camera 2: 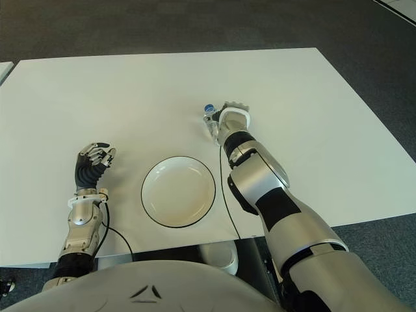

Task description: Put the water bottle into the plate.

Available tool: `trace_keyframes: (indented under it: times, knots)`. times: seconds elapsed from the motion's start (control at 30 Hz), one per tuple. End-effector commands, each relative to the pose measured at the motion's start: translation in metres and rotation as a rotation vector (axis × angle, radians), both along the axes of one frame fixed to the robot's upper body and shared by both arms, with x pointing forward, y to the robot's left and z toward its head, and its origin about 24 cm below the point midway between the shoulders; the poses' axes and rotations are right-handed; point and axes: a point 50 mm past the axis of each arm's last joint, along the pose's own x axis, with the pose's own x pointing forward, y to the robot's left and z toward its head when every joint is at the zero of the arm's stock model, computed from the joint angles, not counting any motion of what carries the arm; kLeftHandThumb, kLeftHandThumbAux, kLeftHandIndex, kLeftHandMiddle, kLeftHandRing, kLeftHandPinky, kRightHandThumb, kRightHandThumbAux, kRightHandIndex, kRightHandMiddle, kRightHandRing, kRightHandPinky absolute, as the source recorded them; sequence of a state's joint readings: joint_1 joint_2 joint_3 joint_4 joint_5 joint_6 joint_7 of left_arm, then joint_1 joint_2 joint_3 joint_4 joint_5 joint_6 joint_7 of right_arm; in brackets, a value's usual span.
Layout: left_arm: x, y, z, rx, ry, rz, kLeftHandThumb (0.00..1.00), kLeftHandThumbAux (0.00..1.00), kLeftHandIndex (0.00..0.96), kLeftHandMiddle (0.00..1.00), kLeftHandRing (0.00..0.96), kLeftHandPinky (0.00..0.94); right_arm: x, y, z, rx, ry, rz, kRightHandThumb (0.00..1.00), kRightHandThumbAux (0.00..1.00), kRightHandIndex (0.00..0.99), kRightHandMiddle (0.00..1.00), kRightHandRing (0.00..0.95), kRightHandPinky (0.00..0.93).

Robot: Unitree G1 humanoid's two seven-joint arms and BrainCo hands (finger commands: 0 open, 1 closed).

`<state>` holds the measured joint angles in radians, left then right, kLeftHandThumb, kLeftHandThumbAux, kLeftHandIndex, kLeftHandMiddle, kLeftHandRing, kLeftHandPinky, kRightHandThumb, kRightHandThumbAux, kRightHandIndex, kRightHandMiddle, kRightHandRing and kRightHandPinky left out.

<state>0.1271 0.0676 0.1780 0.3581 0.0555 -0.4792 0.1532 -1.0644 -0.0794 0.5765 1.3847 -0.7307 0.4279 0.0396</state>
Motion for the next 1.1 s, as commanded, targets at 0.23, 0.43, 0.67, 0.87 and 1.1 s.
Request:
trace_keyframes:
  times: [0.23,0.43,0.67,0.87,1.1]
  knots:
    - [0.0,-0.003,-0.001,-0.004,-0.015,0.003,0.706,0.715,0.437,0.709,0.694,0.676,-0.012,0.0,-0.021,-0.091,0.12,0.034,0.0,0.362,0.023,0.0,0.0,0.0]
    - [0.001,-0.001,-0.002,-0.005,-0.004,0.0,0.706,0.716,0.436,0.707,0.693,0.673,-0.016,-0.001,-0.027,-0.126,0.156,0.043,0.0,0.406,0.004,0.0,0.0,0.0]
    - [0.001,0.0,-0.002,-0.019,0.002,0.01,0.707,0.715,0.436,0.703,0.687,0.665,-0.023,-0.001,-0.038,-0.152,0.196,0.043,0.006,0.472,0.0,0.0,0.0,0.0]
    - [0.002,-0.001,0.0,-0.006,-0.025,0.003,0.707,0.715,0.436,0.704,0.688,0.664,-0.028,-0.004,-0.045,-0.151,0.213,0.019,0.062,0.557,0.0,0.0,0.0,0.0]
    - [0.002,0.0,0.0,0.007,-0.02,-0.01,0.706,0.716,0.437,0.715,0.697,0.668,-0.034,-0.008,-0.052,-0.209,0.252,0.017,0.116,0.603,0.0,0.0,0.0,0.0]
